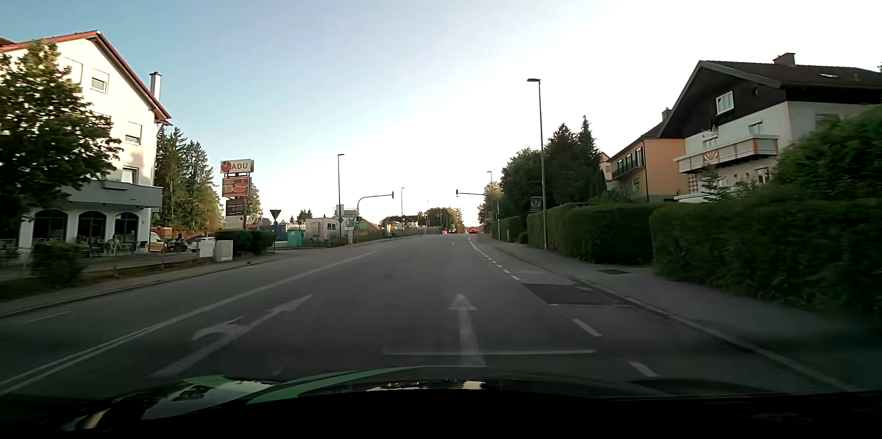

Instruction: Follow the waypoints while adhering to traffic rules and regulations

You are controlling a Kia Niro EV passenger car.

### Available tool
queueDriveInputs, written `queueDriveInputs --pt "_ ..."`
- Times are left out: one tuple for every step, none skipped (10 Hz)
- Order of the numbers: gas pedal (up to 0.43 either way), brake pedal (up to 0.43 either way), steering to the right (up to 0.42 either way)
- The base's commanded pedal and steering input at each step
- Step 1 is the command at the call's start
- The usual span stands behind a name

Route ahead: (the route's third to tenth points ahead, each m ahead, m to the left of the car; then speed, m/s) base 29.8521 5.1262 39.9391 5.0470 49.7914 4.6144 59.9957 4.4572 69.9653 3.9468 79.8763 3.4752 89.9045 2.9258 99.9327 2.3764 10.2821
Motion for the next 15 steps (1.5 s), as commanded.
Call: queueDriveInputs --pt "0.319 0.0 0.012" --pt "0.311 0.0 0.011" --pt "0.299 0.0 0.011" --pt "0.287 0.0 0.011" --pt "0.28 0.0 0.011" --pt "0.268 0.0 0.009" --pt "0.248 0.0 0.008" --pt "0.228 0.0 0.008" --pt "0.228 0.0 0.007" --pt "0.22 0.0 0.003" --pt "0.22 0.0 0.0" --pt "0.209 0.0 -0.003" --pt "0.197 0.0 -0.002" --pt "0.197 0.0 -0.002" --pt "0.197 0.0 -0.001"
